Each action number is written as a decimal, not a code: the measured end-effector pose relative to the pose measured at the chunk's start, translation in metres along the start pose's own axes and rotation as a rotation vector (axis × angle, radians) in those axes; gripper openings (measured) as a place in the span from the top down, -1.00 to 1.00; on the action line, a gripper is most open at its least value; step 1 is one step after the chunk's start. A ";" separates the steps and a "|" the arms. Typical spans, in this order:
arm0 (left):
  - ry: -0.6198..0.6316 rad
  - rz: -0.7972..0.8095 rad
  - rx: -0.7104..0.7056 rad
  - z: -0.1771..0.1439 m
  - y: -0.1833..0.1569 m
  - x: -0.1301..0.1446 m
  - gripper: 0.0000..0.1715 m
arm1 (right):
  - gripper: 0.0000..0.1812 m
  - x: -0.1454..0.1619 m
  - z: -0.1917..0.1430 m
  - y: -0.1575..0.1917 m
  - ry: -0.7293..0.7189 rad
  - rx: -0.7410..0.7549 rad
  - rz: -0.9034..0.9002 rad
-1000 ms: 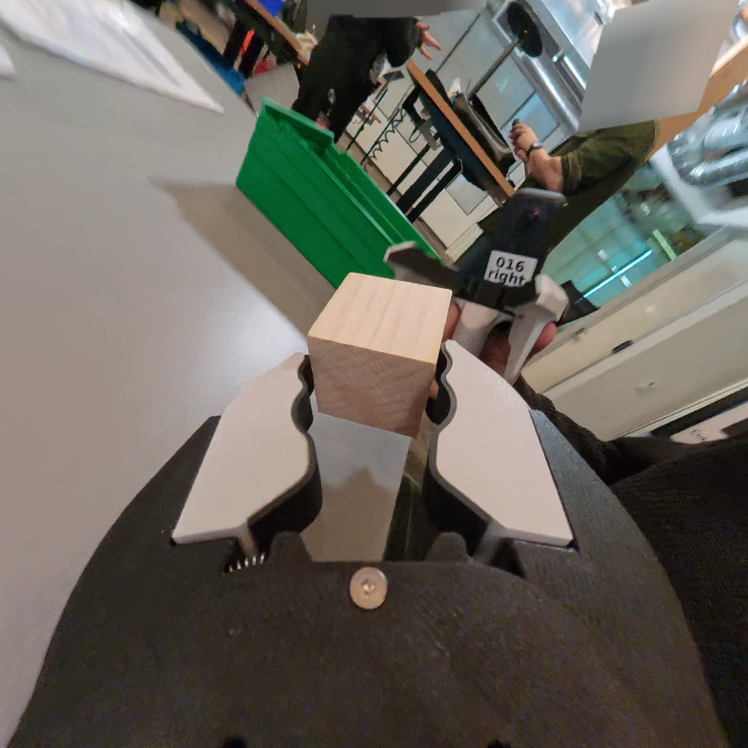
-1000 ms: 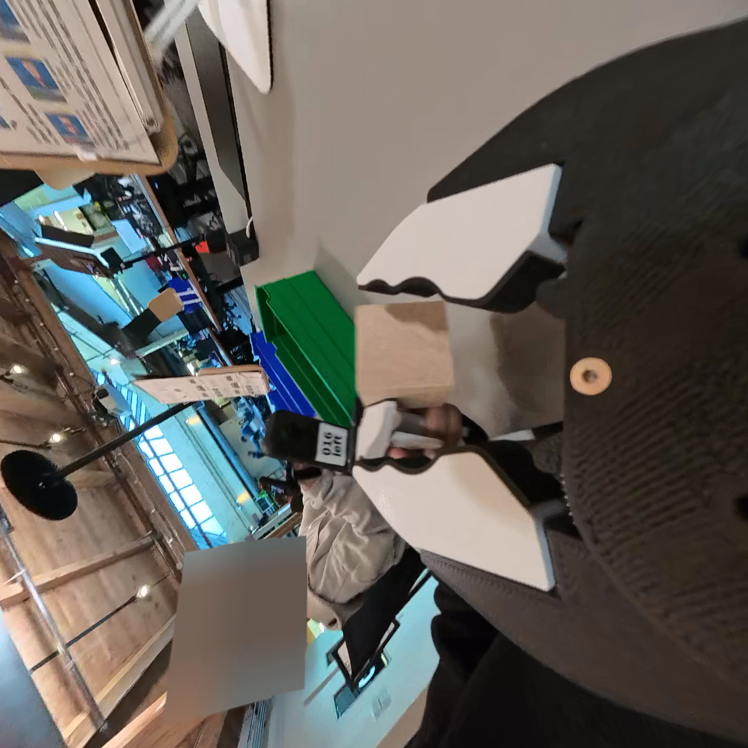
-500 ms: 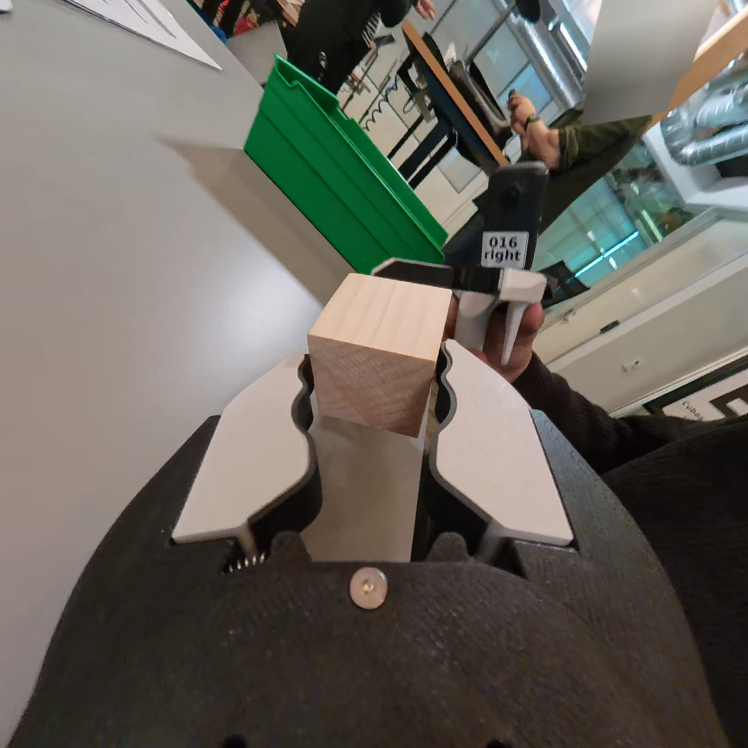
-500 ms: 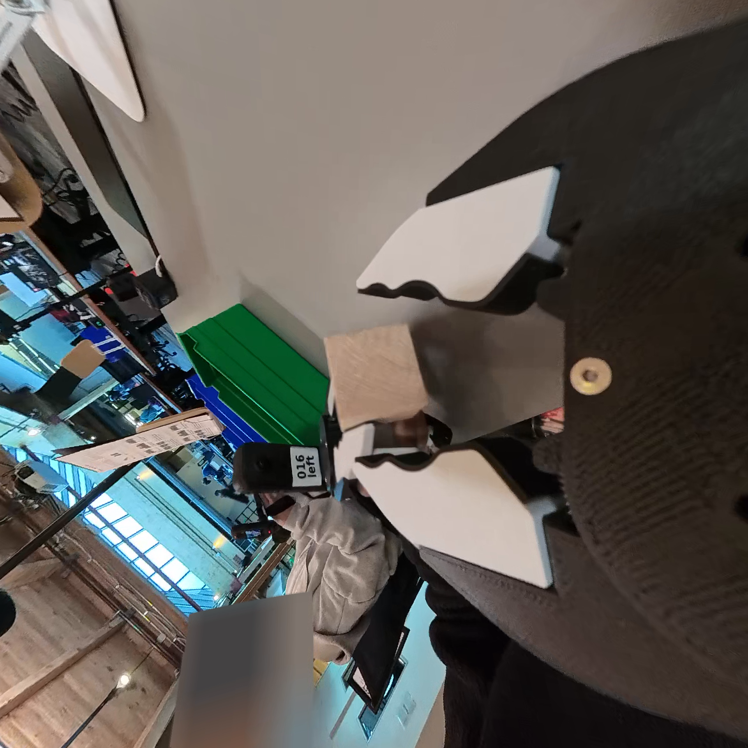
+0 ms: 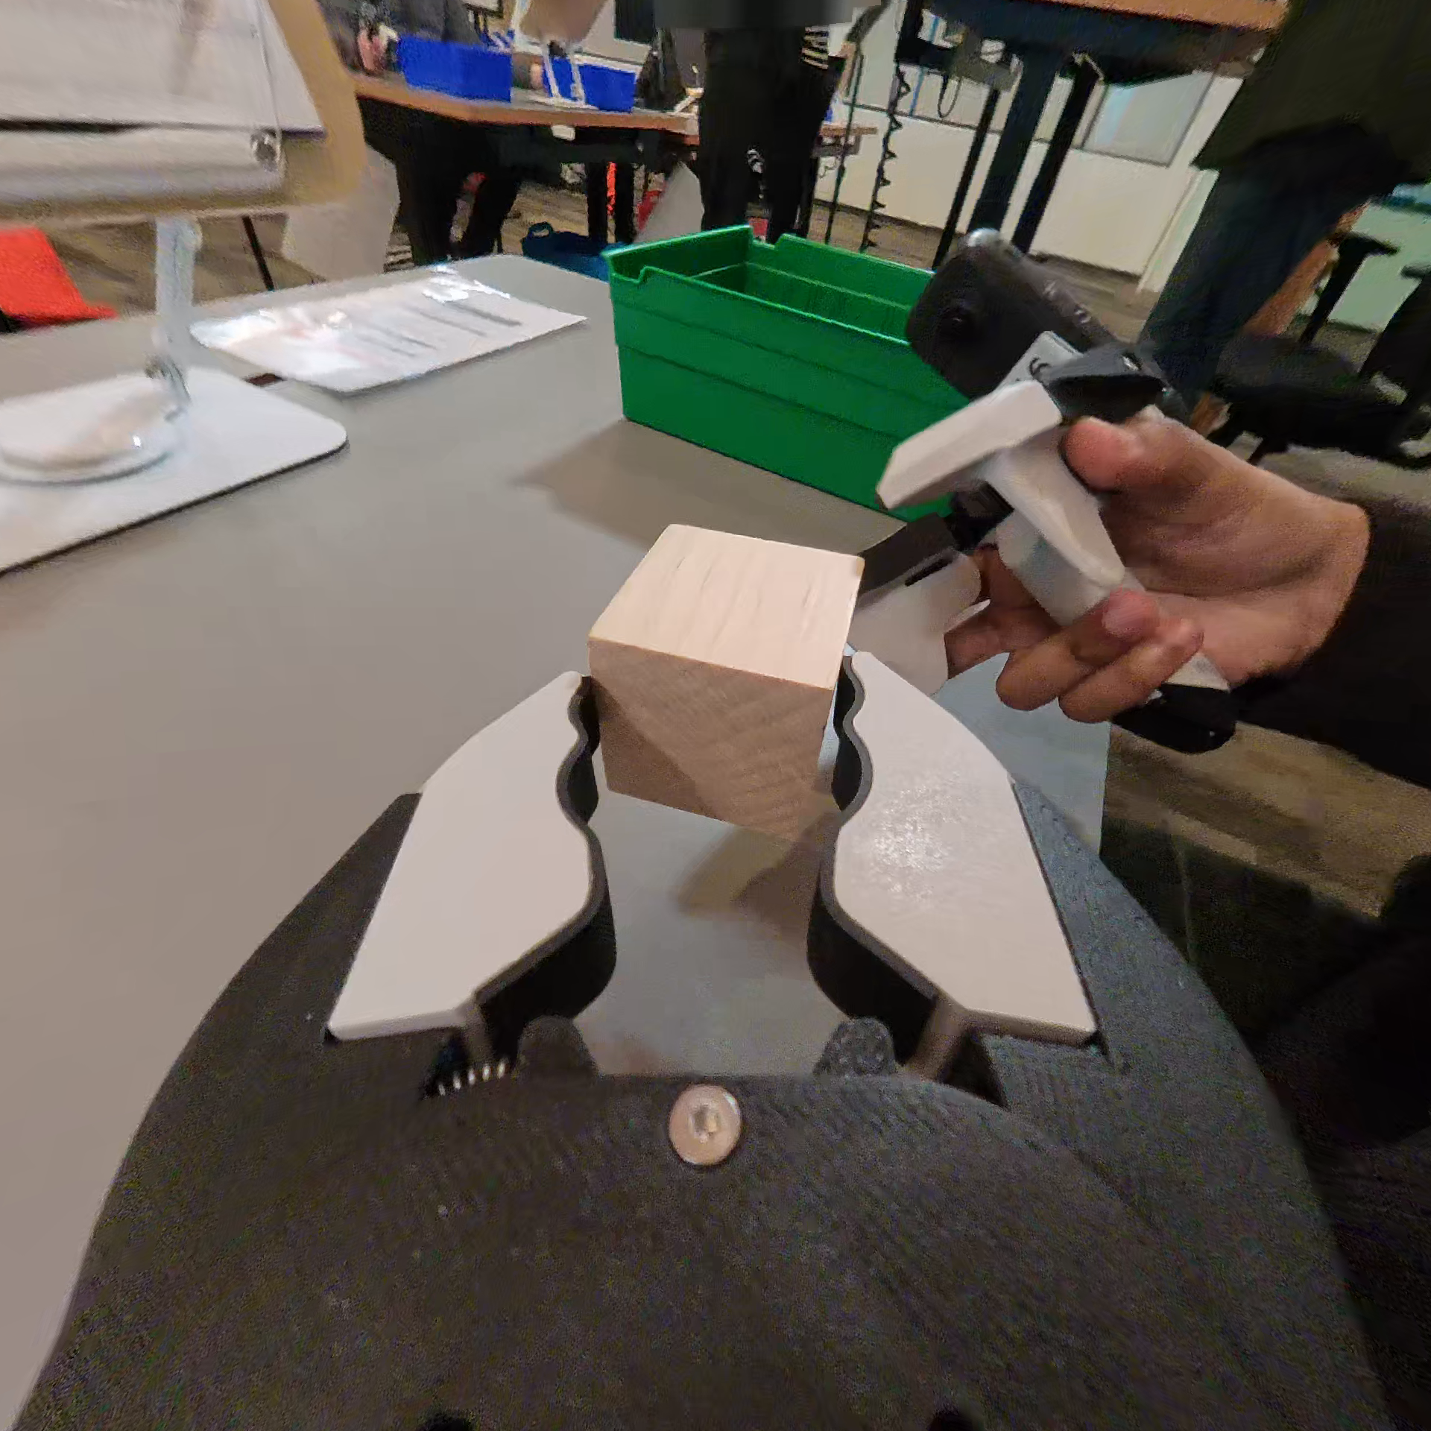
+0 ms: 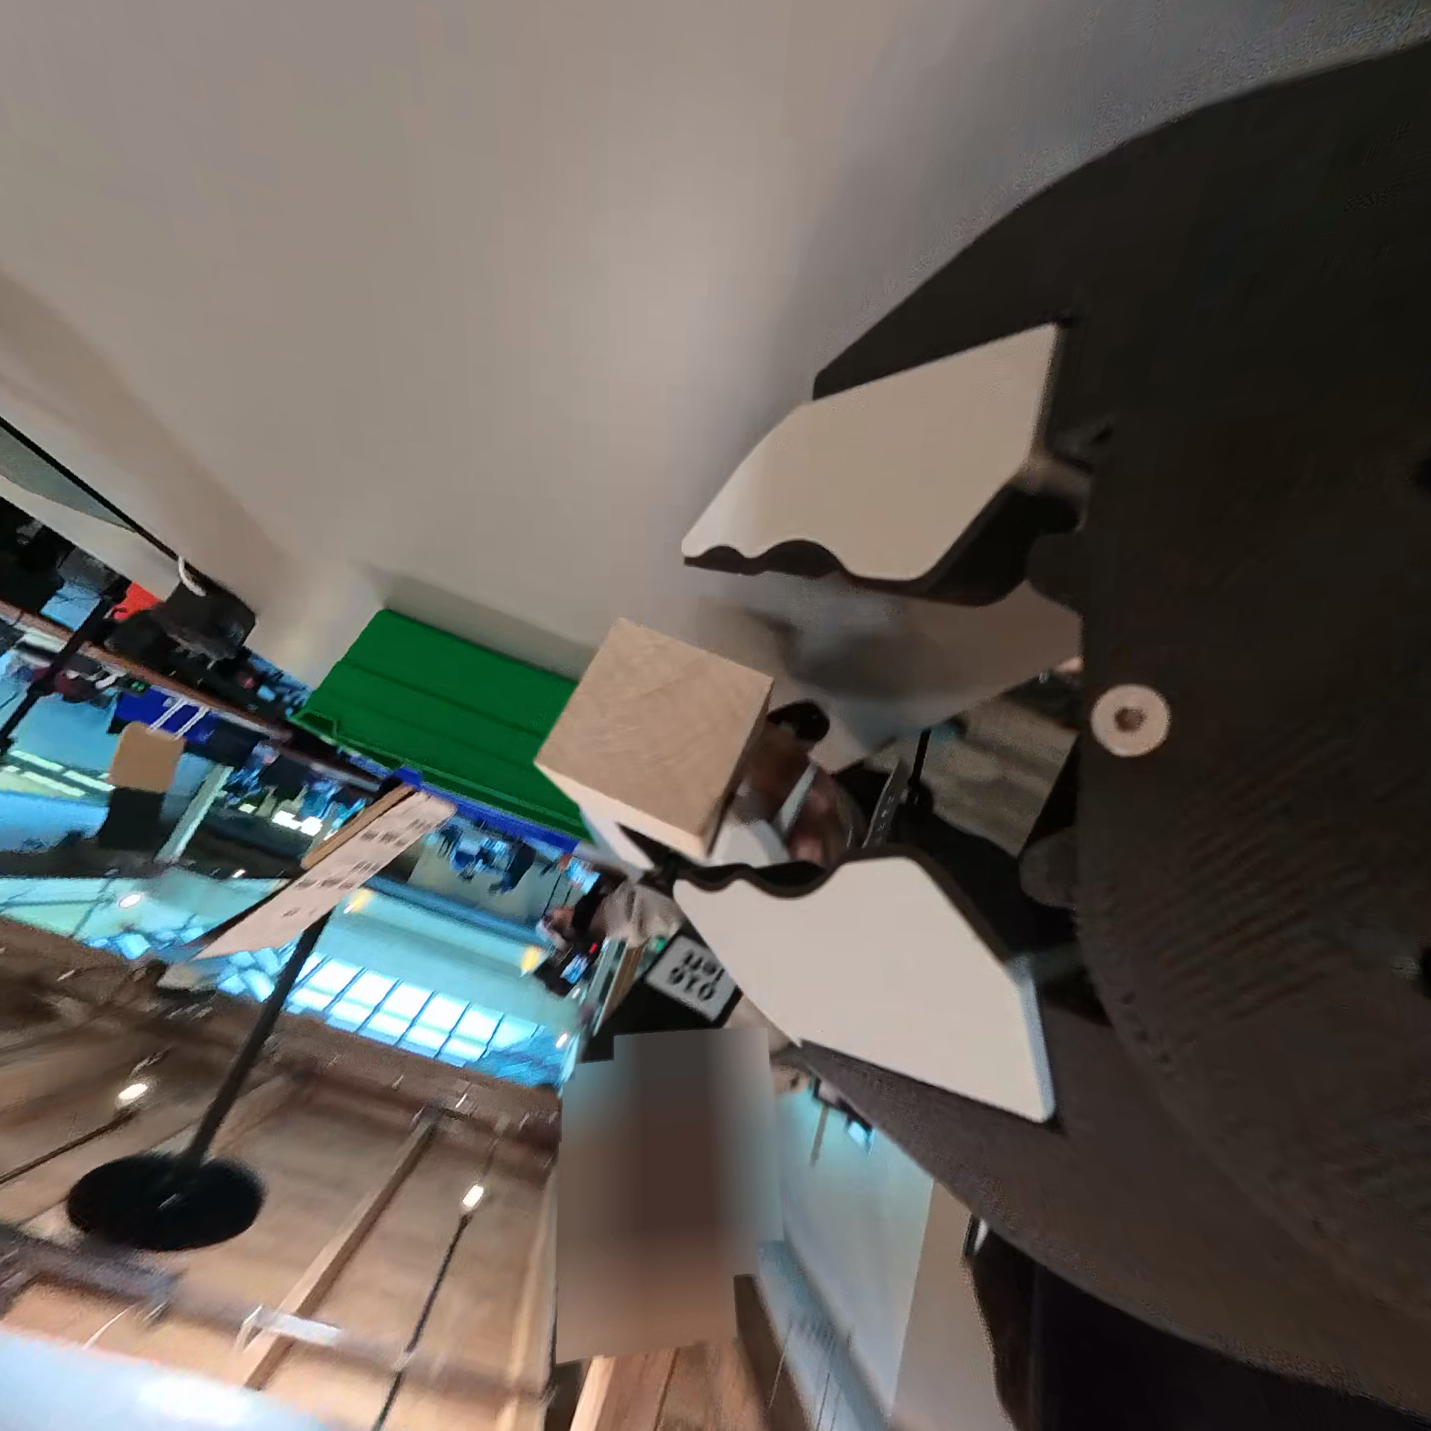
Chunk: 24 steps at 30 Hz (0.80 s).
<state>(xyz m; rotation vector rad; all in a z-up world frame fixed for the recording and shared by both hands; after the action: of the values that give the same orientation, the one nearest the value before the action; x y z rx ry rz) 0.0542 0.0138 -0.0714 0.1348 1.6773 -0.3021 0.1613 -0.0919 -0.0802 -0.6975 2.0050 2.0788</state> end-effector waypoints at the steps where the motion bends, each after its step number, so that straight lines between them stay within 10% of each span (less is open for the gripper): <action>1: -0.003 0.019 0.004 0.000 -0.003 0.000 0.30 | 0.19 -0.001 -0.001 -0.001 -0.011 -0.013 0.038; 8: 0.014 0.052 0.028 0.004 -0.011 0.004 0.30 | 0.16 0.007 0.003 0.002 0.045 0.000 -0.014; 17: -0.110 -0.644 0.154 -0.003 0.010 -0.003 0.30 | 0.20 -0.008 -0.003 0.018 -0.038 -0.051 -0.206; 24: -0.013 -0.662 0.276 0.002 -0.003 0.004 0.30 | 0.15 0.008 0.005 0.020 0.078 -0.038 -0.296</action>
<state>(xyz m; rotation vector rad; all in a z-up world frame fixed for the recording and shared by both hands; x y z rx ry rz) 0.0548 0.0103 -0.0752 -0.2263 1.6212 -1.0284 0.1449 -0.0905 -0.0662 -1.0279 1.7751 1.9463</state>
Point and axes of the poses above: each gripper's, where its closed fingertips meet, z out along the fingers, x out of its underside, y = z × x across the jaws, the point moved 6 cm from there along -z, back along the fingers, and after that the axes turned 8 degrees about -y, right-handed, at the moved point
